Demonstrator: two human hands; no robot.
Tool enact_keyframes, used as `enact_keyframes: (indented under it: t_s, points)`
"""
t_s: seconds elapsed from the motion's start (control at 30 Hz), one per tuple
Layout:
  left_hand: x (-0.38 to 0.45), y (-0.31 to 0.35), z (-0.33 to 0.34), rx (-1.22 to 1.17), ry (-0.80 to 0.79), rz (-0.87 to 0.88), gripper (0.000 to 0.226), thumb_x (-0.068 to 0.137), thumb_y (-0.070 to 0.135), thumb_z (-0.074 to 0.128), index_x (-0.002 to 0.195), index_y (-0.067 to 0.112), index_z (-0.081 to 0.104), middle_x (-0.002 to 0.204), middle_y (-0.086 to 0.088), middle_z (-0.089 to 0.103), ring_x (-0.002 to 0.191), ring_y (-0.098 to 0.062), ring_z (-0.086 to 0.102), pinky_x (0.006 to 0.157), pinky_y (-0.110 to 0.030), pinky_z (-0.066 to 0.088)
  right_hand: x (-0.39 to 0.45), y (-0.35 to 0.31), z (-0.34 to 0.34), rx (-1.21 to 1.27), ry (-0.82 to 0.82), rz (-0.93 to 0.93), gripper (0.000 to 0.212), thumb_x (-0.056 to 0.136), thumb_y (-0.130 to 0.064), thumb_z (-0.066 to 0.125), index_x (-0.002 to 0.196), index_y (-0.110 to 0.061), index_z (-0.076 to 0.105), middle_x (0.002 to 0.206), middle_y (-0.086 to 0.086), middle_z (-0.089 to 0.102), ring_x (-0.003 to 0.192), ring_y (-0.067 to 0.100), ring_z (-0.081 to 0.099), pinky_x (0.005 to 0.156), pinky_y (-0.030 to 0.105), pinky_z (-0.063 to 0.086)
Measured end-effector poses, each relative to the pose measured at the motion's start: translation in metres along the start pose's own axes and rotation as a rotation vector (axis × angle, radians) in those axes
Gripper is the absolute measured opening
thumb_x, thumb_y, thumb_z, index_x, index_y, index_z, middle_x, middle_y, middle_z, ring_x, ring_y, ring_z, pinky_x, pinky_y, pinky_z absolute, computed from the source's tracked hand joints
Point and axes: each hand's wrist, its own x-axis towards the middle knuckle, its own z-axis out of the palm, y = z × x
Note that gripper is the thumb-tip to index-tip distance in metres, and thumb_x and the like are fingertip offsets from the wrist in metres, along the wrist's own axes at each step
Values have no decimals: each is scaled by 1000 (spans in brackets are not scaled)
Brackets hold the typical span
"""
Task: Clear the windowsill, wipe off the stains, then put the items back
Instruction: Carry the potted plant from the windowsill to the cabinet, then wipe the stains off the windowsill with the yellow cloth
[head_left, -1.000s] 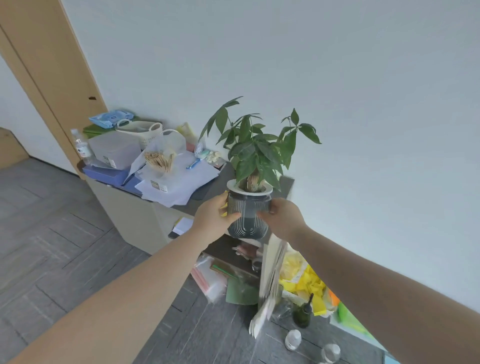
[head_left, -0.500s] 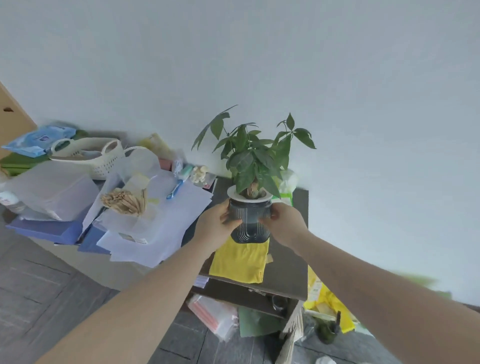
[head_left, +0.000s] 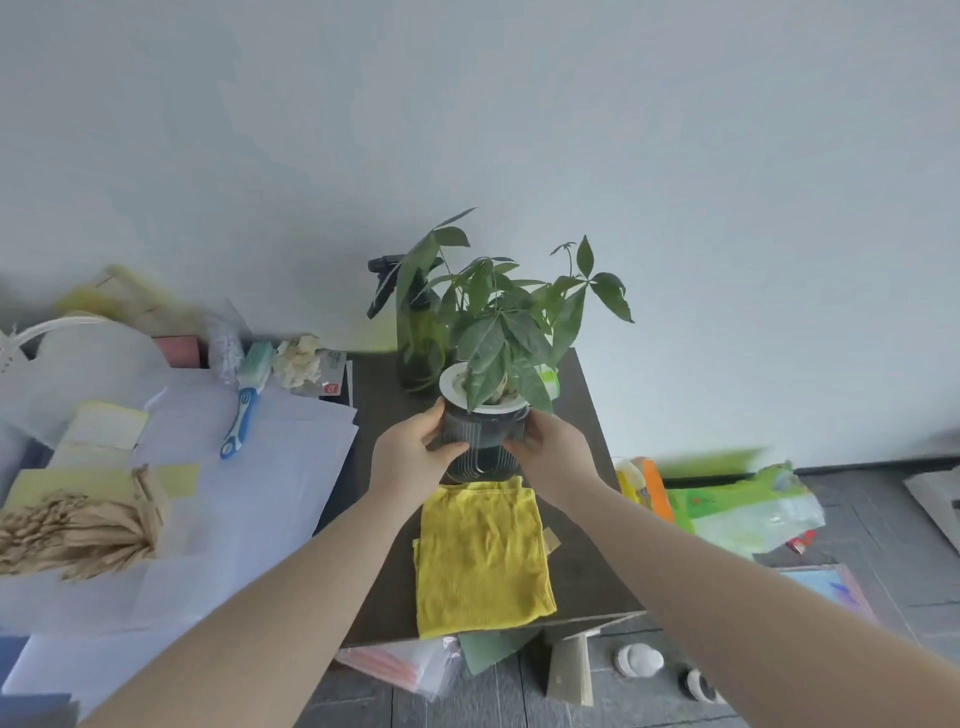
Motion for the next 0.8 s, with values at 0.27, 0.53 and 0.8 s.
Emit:
enact_keyframes:
  t_s: [0.27, 0.53, 0.8]
  points:
    - [18, -34, 8, -50, 13, -5, 59, 81, 9, 73, 136, 13, 52, 128, -1, 63, 117, -10, 60, 104, -27, 45, 19, 9, 31, 11, 64, 14, 33, 94, -22, 59, 126, -15, 57, 115, -1, 69, 107, 21, 62, 71, 21, 37]
    - [14, -36, 9, 53, 71, 9, 36, 84, 3, 67, 119, -5, 62, 111, -20, 70, 105, -25, 64, 84, -32, 53, 18, 19, 39, 80, 127, 11, 36, 92, -23, 62, 126, -14, 51, 93, -1, 66, 84, 23, 63, 68, 36, 52]
    - [0, -46, 16, 24, -25, -71, 49, 85, 15, 70, 131, 11, 55, 127, -2, 64, 112, -10, 63, 98, -29, 50, 17, 43, 45, -21, -10, 46, 32, 92, -26, 60, 123, -18, 57, 94, -5, 62, 99, 22, 63, 74, 32, 49]
